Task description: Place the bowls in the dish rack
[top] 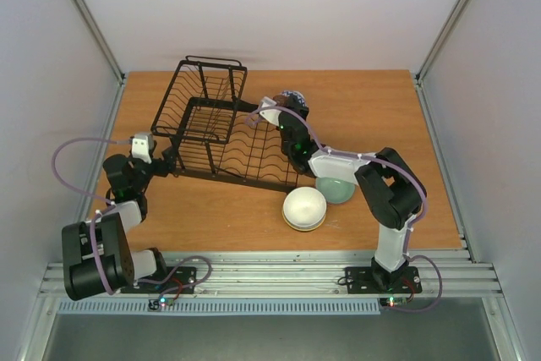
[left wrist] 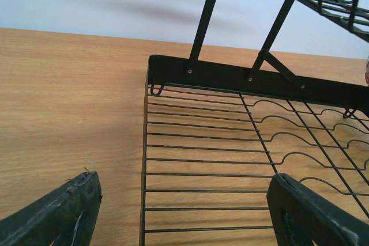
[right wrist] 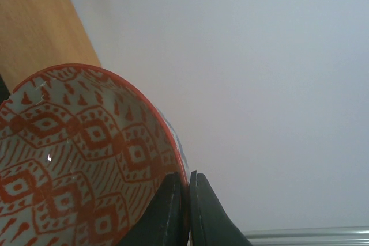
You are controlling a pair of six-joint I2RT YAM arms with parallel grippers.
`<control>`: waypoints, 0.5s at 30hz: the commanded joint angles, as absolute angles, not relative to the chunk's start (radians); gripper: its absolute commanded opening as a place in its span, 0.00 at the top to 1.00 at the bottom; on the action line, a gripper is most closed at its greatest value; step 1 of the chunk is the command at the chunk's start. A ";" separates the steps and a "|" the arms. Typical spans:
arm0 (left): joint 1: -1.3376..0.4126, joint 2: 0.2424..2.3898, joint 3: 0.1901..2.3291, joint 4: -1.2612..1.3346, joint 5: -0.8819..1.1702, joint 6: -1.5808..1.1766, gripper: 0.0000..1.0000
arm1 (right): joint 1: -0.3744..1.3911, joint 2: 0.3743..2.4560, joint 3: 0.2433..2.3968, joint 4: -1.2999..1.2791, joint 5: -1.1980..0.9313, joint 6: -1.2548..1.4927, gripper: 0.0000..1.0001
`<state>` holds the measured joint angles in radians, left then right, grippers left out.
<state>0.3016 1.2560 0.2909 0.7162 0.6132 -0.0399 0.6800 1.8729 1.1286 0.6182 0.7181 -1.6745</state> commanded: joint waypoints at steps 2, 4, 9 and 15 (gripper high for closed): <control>0.294 1.292 0.330 0.782 0.634 -0.010 0.20 | 0.684 1.905 1.079 0.880 0.706 -1.775 0.99; 0.293 1.302 0.335 0.781 0.634 -0.009 0.20 | 0.685 1.927 1.062 0.918 0.697 -1.799 0.99; 0.294 1.303 0.336 0.783 0.633 -0.003 0.20 | 0.685 1.993 1.043 1.023 0.678 -1.860 0.98; 0.293 1.291 0.328 0.788 0.641 -0.002 0.20 | 0.686 2.083 1.025 1.195 0.667 -1.968 0.99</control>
